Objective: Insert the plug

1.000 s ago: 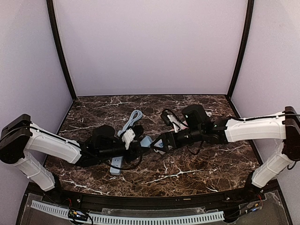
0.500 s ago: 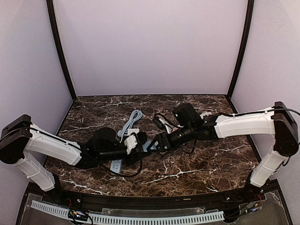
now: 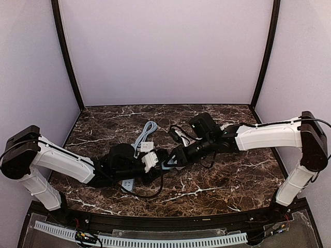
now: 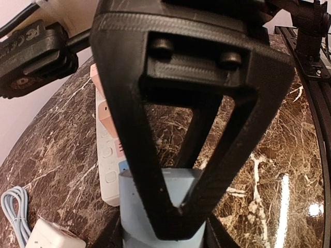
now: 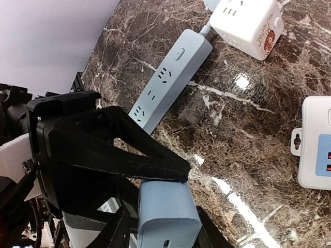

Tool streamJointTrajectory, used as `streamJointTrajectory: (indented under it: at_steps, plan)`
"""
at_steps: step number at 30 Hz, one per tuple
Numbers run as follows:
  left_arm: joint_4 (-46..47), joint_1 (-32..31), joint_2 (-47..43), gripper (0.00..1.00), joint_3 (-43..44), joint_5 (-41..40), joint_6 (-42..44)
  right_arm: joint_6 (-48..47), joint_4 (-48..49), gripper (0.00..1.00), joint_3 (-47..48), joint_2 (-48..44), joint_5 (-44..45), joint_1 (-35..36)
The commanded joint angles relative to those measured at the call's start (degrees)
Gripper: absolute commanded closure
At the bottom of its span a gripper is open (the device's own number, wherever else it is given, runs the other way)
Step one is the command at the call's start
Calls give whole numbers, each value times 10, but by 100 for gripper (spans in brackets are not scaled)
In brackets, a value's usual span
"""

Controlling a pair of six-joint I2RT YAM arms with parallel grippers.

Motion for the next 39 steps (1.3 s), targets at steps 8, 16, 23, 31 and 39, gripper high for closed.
streamJointTrajectory:
  at_steps: [8,16,23,31,39]
  plan:
    - [-22,-5,-7,57,17,-75,-30,-12,-7,81,15,7,9,11]
    - [-85,-5,-75,1,-10,-286,-145,-34,-62,88,-3,-60,135,0]
    - [-350,17,-93,1,45,-489,-378,-39,-119,92,-28,-138,251,-5]
    - [-412,81,-45,1,31,-382,-475,-29,-143,93,-73,-217,293,-5]
    - [-363,82,21,3,40,-290,-456,-30,-169,93,-78,-240,327,-6]
